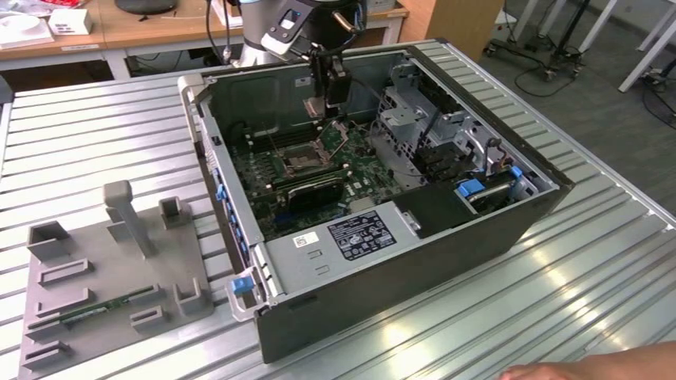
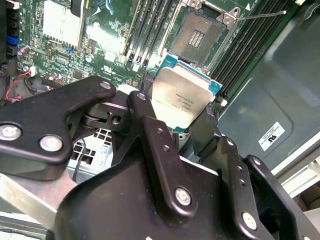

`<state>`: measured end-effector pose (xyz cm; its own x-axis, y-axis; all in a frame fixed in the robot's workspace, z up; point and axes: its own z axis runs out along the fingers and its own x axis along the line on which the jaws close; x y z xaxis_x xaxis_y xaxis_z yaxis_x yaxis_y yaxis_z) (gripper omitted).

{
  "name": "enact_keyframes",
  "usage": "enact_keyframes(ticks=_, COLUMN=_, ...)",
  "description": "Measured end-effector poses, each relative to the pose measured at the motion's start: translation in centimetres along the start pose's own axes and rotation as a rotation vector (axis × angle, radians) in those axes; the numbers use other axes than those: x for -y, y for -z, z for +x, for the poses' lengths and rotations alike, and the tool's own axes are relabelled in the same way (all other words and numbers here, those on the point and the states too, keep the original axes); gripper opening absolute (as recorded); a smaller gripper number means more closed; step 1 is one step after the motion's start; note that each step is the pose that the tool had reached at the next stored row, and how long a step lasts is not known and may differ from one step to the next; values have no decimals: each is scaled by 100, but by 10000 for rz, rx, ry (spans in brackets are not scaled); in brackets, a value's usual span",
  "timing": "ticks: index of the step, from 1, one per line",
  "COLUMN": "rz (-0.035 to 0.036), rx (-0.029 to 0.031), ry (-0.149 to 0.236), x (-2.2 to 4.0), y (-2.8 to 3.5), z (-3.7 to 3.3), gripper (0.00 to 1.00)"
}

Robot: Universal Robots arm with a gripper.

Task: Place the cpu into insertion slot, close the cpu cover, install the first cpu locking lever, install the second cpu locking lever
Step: 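Place the cpu into insertion slot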

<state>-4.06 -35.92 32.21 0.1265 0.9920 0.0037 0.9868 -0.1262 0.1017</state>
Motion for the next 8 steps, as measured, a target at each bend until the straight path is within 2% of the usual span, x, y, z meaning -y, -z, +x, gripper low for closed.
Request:
enact_keyframes(ticks=7, rz=2, rx=1, ry=-8, x=0, y=0, z=0, gripper=54)
enact_keyframes(ticks=8, rz=35, rx=4, ry=-10, x=0, y=-1, z=0, gripper=54)
